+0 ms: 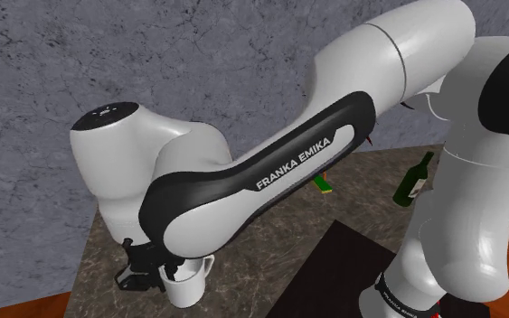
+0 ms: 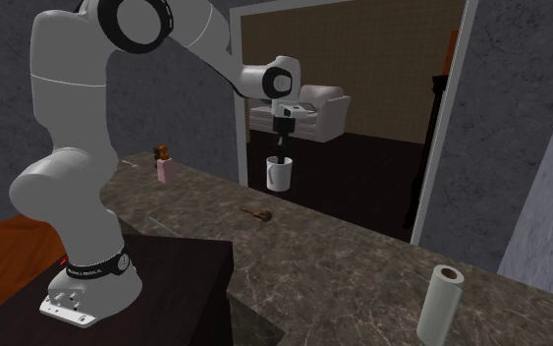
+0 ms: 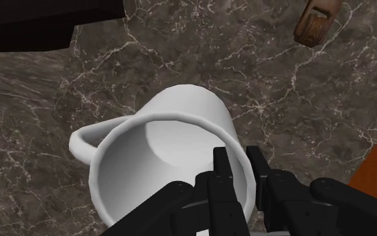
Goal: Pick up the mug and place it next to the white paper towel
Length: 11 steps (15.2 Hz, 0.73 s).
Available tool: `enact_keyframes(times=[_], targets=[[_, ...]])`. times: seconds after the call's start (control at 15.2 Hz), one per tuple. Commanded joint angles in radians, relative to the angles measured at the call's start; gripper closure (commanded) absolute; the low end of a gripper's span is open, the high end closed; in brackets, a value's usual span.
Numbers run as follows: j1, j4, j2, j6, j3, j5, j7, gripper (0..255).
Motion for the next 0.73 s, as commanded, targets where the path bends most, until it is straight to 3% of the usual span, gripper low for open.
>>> enact_keyframes(times=[0.0,0.2,0.66], targets=[[-0.001,0.022,-0.008,-0.028,0.002,0.007,-0.005,255],[-0.003,0.042,-0.024,-0.062,0.005,0.018,-0.012,255],[-0.112,-0.022,-0.085,-0.039,-0.055,0.046,-0.189,255]])
